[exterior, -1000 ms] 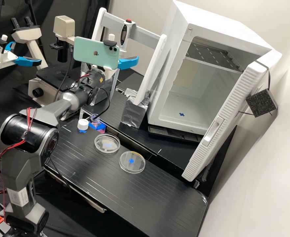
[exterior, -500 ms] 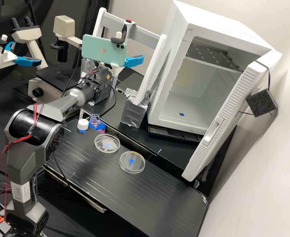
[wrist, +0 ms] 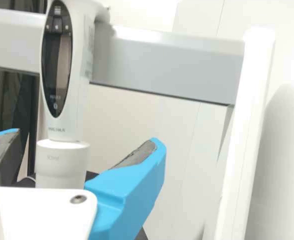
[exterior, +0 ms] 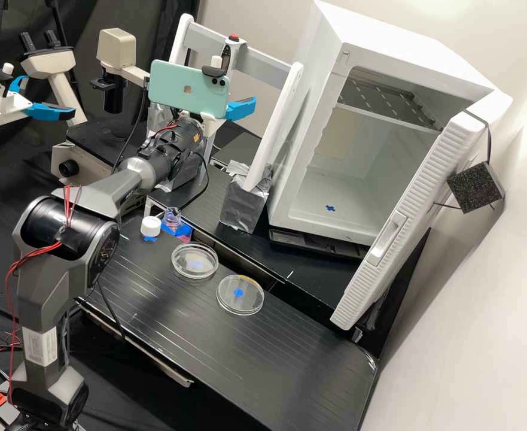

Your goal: Use the pipette

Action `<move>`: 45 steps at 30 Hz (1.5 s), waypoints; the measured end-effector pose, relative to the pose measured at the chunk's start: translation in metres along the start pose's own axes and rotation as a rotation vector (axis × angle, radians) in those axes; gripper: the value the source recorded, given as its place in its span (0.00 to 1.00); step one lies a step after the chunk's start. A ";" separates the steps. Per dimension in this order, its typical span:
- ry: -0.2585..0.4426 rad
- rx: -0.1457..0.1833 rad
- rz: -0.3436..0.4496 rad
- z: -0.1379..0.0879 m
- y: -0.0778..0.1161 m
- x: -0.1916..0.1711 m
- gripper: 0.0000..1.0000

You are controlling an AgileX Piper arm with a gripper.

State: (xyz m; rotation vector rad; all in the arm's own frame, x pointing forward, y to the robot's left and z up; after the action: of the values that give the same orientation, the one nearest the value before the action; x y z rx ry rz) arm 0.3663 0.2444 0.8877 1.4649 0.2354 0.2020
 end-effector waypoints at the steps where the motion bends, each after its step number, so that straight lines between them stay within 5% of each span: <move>1: -0.001 0.000 -0.005 0.000 0.000 0.000 0.00; 45: 0.023 -0.004 -0.025 -0.002 -0.002 -0.005 0.00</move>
State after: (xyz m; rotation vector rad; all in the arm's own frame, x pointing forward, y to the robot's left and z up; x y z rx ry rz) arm 0.3611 0.2450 0.8855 1.4558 0.2717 0.1995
